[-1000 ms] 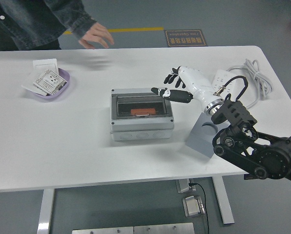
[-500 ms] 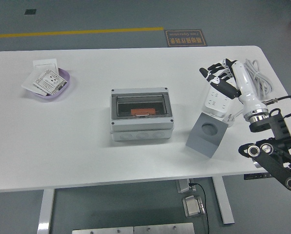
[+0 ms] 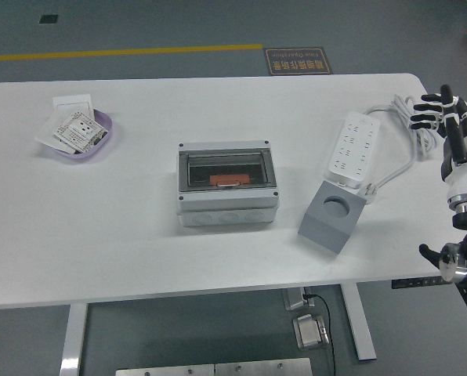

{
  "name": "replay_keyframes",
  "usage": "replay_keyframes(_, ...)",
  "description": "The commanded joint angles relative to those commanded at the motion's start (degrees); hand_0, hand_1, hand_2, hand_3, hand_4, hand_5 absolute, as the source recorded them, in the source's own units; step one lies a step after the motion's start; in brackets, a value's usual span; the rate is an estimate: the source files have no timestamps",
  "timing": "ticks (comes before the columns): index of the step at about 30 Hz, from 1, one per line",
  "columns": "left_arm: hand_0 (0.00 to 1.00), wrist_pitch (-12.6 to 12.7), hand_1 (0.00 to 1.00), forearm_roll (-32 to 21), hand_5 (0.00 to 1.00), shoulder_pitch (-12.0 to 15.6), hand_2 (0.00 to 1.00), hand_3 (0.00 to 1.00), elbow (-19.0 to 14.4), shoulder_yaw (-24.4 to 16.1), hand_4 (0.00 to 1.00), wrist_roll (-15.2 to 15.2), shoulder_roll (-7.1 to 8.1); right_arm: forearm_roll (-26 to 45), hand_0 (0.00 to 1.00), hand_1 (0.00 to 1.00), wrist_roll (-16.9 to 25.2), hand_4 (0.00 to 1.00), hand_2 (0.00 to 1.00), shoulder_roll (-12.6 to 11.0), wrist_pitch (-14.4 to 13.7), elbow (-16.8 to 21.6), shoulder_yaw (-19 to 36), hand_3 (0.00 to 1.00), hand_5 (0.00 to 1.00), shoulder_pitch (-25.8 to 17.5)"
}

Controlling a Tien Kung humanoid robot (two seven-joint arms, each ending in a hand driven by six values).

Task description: Pick up the cylinder from the cube,place it in the box,flap close box

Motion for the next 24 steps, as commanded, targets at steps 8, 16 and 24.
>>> replay_keyframes(8, 0.612, 0.03, 0.698, -0.82, 0.235, 0.03, 0.635, 0.633, 0.0, 0.82, 0.699, -0.31, 0.43, 12.7, 0.772, 0.708, 1.78, 0.995, 0.716, 0.41, 0.79, -0.34, 0.02, 0.736, 0.854, -0.05)
replay_keyframes(16, 0.615, 0.08, 0.699, -1.45, 0.239, -0.02, 0.637, 0.634, 0.0, 1.36, 0.699, -0.93, 0.75, 10.32, 0.836, 0.754, -0.74, 0.998, 0.756, -0.52, -0.57, 2.41, 1.05, 0.754, 0.876, -0.38)
replay_keyframes(24, 0.616, 0.08, 0.699, -1.88, 0.242, -0.2, 0.638, 0.634, 0.0, 1.27, 0.698, -1.0, 0.3, 6.13, 0.845, 0.758, -2.33, 0.998, 0.759, -0.3, -1.58, 3.83, 3.57, 0.757, 0.888, -1.06)
